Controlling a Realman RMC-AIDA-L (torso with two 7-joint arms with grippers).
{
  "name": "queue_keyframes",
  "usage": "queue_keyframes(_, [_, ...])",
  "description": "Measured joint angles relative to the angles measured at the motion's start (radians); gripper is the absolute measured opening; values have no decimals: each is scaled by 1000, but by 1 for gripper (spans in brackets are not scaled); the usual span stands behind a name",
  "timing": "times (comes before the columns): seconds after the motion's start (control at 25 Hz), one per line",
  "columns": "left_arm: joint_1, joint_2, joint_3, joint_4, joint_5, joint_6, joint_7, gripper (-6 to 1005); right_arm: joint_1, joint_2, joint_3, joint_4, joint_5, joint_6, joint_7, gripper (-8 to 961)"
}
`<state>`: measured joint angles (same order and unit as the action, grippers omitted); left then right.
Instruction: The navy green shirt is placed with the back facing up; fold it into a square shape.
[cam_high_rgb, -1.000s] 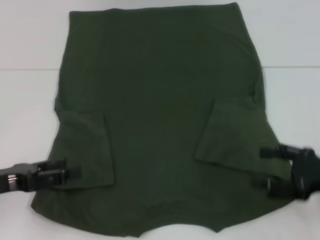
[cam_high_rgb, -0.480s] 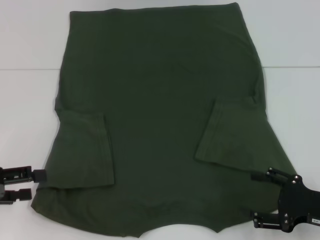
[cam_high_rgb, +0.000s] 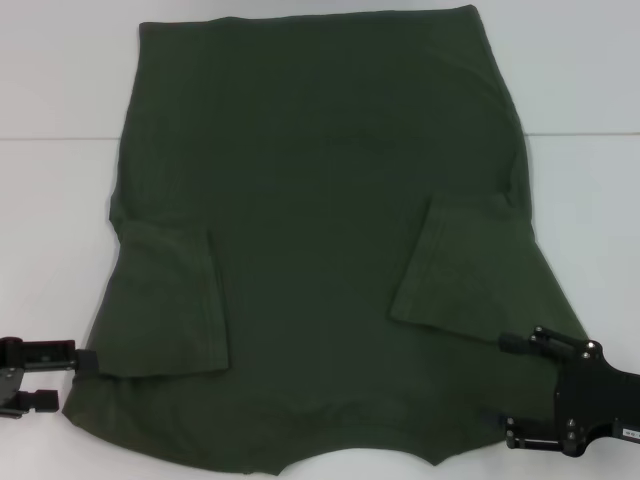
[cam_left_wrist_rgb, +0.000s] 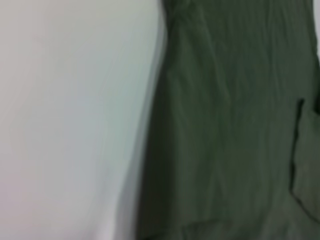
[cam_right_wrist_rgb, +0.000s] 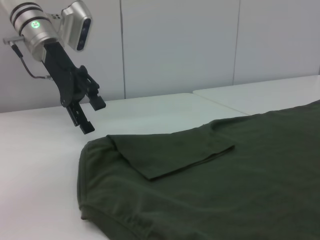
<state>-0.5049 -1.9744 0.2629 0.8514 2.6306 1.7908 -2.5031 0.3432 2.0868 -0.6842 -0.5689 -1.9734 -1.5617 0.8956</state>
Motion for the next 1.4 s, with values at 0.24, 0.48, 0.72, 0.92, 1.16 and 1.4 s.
queue_keyframes(0.24, [-13, 3, 18, -24, 37, -73, -4, 911, 5, 0, 2, 0, 1, -1, 6, 923])
queue_keyframes(0.48, [-17, 3, 38, -72, 40, -129, -1, 903, 5, 0, 7, -7, 1, -2, 7, 923])
queue_keyframes(0.72, [-19, -3, 68, -82, 40, -155, -2, 895, 4, -1, 8, -14, 1, -2, 8, 924])
queue_keyframes(0.92, [-28, -5, 68, -110, 31, -148, -1, 888, 4, -2, 9, -20, 1, -3, 8, 924])
queue_keyframes(1.16, [-64, -12, 73, -150, 21, -159, 3, 879, 3, -2, 9, -24, 1, -5, 12, 923])
queue_keyframes(1.4, [-77, -14, 100, -153, 24, -175, 4, 871, 0, -2, 25, -28, 5, -34, 13, 923])
